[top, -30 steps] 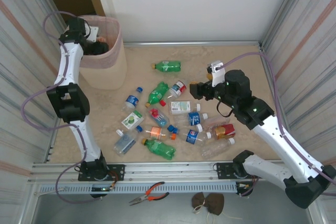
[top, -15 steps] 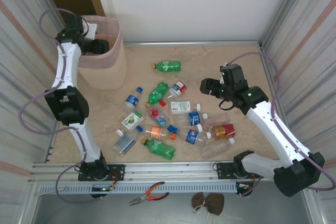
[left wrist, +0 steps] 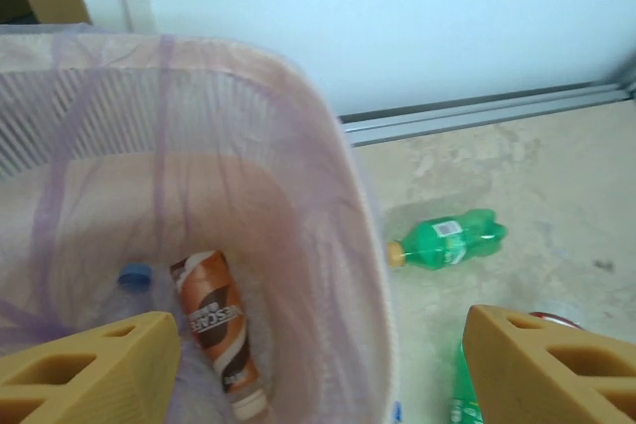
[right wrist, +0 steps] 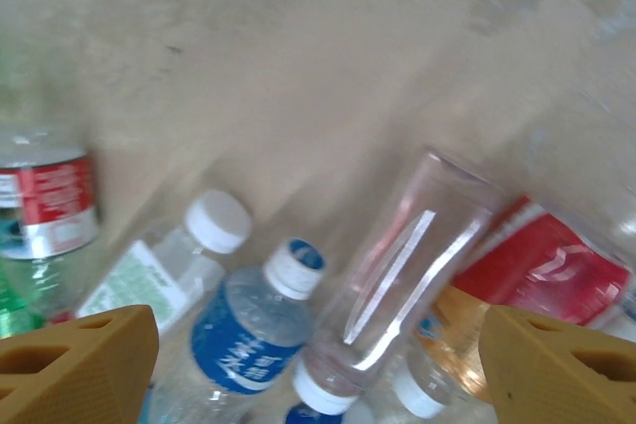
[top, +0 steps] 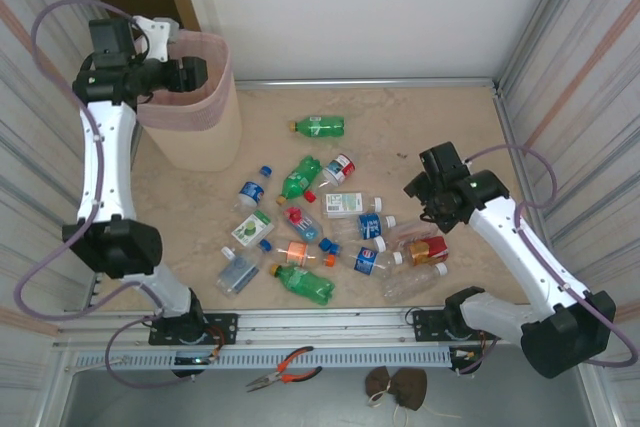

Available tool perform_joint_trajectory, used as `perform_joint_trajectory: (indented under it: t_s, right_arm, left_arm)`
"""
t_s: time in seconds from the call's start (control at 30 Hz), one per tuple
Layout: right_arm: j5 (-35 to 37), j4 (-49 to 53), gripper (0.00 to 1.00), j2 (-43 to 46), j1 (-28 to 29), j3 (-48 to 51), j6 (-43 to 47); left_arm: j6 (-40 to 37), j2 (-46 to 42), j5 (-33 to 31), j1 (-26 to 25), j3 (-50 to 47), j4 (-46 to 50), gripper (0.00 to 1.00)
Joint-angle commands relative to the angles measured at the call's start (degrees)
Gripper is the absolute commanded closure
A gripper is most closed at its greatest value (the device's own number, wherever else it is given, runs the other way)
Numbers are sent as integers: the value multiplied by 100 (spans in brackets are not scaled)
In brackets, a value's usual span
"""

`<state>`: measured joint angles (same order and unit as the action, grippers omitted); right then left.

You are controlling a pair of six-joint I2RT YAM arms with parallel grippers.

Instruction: Put the plastic bottles in the bin

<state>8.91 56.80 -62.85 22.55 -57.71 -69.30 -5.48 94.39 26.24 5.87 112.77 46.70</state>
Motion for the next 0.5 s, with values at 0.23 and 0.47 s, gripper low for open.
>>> perform_joint_trajectory:
  t_s: [0.23,0.47]
  right_arm:
    - [-490,1181,25,741,-27,813,-1543]
    - [-858,1651,29,1605,-22,1395,-2082]
  left_arm:
    - [432,-1850,1375,-314,-2402,-1485,25]
    - [664,-2499,1804,-363,-3496,-2252,25]
